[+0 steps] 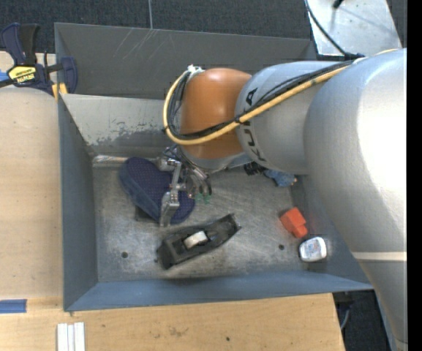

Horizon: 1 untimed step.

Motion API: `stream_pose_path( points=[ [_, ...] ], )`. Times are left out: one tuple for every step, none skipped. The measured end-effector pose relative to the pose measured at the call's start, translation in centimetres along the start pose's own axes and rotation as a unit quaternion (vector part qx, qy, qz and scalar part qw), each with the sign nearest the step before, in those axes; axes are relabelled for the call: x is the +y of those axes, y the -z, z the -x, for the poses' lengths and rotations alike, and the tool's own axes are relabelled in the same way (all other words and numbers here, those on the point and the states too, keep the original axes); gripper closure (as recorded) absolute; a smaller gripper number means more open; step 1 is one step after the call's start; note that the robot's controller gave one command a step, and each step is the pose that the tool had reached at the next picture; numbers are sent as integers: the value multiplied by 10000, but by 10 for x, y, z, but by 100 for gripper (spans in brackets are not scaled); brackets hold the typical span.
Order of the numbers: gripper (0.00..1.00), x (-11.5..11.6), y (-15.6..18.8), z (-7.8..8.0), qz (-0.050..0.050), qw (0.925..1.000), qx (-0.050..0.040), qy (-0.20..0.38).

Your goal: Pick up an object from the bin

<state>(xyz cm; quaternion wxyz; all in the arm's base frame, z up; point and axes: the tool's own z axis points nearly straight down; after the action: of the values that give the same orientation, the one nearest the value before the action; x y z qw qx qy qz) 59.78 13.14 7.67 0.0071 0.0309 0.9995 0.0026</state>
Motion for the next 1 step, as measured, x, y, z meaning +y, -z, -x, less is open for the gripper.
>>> stream_pose_path(
  points=[
    [0,1,6,4,-10,10000,28,-1]
  ],
)
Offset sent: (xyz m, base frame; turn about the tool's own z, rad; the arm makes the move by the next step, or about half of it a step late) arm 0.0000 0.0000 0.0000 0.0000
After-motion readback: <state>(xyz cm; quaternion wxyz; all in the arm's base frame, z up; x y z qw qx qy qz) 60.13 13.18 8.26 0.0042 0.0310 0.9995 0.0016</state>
